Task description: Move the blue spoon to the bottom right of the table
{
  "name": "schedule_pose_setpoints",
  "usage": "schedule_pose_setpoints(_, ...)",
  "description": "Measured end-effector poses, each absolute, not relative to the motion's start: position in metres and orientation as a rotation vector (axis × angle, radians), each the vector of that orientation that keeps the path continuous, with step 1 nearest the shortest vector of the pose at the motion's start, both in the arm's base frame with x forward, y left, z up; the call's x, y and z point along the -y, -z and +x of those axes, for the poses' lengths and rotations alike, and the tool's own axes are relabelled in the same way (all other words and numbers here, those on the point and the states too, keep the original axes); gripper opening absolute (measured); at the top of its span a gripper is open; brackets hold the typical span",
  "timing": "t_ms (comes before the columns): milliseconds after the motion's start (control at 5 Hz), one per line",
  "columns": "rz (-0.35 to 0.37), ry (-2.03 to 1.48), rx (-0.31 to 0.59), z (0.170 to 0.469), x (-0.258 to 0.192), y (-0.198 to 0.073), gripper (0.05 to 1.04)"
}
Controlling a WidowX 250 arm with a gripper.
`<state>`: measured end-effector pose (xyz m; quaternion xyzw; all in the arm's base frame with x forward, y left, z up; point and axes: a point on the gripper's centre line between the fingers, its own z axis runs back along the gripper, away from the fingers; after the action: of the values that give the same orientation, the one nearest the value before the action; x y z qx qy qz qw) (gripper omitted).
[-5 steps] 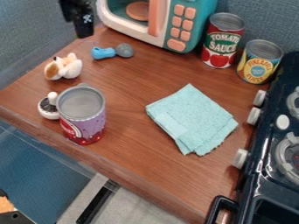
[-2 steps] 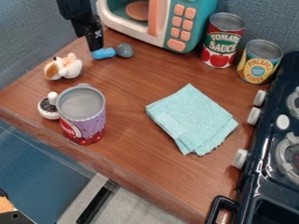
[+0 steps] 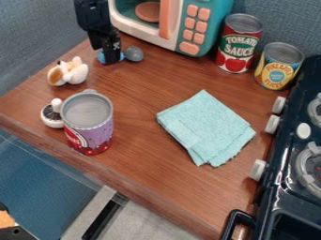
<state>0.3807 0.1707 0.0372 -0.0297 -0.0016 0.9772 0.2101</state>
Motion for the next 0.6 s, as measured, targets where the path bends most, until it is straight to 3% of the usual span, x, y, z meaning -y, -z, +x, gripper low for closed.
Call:
schedule_pose_setpoints(400,-0.038,-2.646,0.062,0.381,-0.157,-0.027,0.415)
schedule_pose_setpoints(600,-0.024,-2.628,0.059,0.374,-0.154,-0.030,0.409)
